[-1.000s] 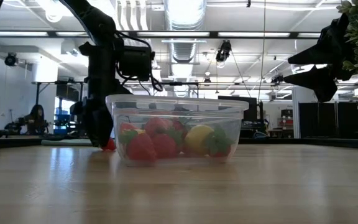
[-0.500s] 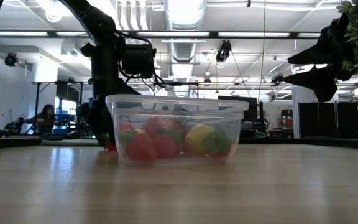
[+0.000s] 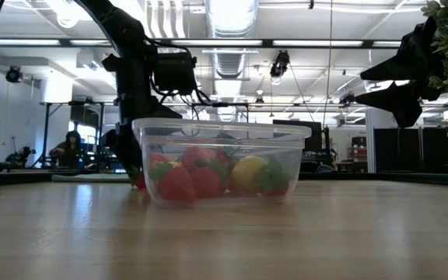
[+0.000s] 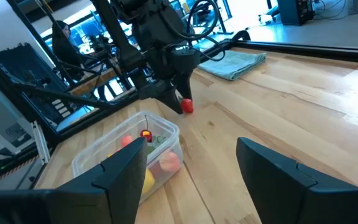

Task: Pick and placing Produce into tupperware
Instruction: Put the red strawberry into the transparent bin, then return to Home Position

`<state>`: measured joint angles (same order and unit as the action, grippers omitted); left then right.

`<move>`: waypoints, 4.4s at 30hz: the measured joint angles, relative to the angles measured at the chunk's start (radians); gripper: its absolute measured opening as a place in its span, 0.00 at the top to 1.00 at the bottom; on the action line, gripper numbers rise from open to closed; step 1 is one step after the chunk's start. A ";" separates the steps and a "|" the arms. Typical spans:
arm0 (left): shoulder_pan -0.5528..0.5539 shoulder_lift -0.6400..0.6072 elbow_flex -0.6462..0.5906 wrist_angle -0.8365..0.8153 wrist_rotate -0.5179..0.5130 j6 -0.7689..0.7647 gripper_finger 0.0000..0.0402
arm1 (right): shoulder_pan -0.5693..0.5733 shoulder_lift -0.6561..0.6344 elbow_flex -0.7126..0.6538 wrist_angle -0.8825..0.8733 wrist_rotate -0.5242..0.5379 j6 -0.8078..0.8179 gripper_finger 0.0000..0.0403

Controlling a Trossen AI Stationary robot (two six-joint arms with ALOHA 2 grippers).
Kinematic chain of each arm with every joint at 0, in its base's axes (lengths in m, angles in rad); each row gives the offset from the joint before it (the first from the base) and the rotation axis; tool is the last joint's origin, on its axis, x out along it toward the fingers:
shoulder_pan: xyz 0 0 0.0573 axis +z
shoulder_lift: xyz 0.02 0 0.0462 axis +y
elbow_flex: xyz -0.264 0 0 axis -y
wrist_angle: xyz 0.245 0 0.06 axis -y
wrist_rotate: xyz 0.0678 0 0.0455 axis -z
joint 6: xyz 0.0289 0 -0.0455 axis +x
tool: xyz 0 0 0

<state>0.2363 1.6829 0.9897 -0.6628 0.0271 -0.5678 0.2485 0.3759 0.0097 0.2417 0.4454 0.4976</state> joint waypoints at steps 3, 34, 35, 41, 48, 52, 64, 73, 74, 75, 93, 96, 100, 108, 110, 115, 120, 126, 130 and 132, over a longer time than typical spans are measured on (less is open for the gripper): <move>-0.001 0.000 0.000 0.000 0.002 0.002 0.46 | 0.000 0.000 0.000 0.000 0.000 0.000 0.40; -0.002 -0.066 0.079 -0.001 0.001 0.104 0.68 | 0.000 0.000 0.000 0.000 0.000 0.000 0.40; -0.003 -0.083 0.092 0.000 0.016 0.107 0.68 | 0.000 0.000 0.000 0.000 0.000 0.000 0.40; -0.057 -0.148 0.149 0.062 0.325 0.155 0.68 | 0.000 0.000 0.000 0.000 0.000 0.000 0.40; -0.180 -0.110 0.150 0.073 0.383 0.089 0.63 | 0.000 0.000 0.000 0.000 0.000 0.000 0.40; -0.211 -0.088 0.157 0.088 0.372 0.013 0.56 | 0.000 0.000 0.000 0.000 0.000 0.000 0.40; -0.196 -0.122 0.211 0.098 0.307 0.123 0.42 | 0.000 0.000 0.000 0.000 0.000 0.000 0.40; -0.198 -0.321 0.192 0.076 0.190 0.119 0.42 | 0.000 0.000 0.000 0.000 0.000 0.000 0.40; -0.197 -0.360 0.176 0.079 0.167 0.107 0.42 | 0.000 0.000 0.000 0.000 0.000 0.000 0.40; -0.198 -0.402 0.161 0.076 0.149 0.103 0.42 | 0.000 0.000 0.000 0.000 0.000 0.000 0.40; -0.219 -1.030 -0.277 0.298 -0.010 0.080 0.42 | 0.000 0.000 0.000 0.000 0.000 0.000 0.40; -0.219 -1.113 -0.366 0.414 -0.010 0.107 0.42 | 0.000 0.000 0.000 0.000 0.000 0.000 0.40; -0.219 -1.198 -0.452 0.480 -0.013 0.139 0.42 | 0.000 0.000 0.000 0.000 0.000 0.000 0.40; -0.218 -1.390 -0.519 0.460 -0.074 0.240 0.42 | 0.000 0.000 0.000 0.000 0.000 0.000 0.40; -0.218 -1.437 -0.530 0.463 -0.083 0.263 0.42 | 0.000 0.000 0.000 0.000 0.000 0.000 0.40; -0.218 -1.556 -0.571 0.437 -0.090 0.292 0.42 | 0.000 0.000 0.000 0.000 0.000 0.000 0.40; -0.218 -1.659 -0.591 0.358 -0.122 0.292 0.42 | 0.000 0.000 0.000 0.000 0.000 0.000 0.40; -0.218 -1.636 -0.608 0.298 -0.161 0.293 0.42 | 0.000 0.000 0.000 0.000 0.000 0.000 0.40; -0.218 -1.626 -0.648 0.281 -0.164 0.292 0.42 | 0.000 0.000 0.000 0.000 0.000 0.000 0.40; -0.218 -1.631 -0.663 0.286 -0.164 0.288 0.42 | 0.000 0.000 0.000 0.000 0.000 0.000 0.40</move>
<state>0.0181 0.0523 0.3266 -0.3773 -0.1368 -0.2795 0.2481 0.3759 0.0097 0.2417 0.4454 0.4976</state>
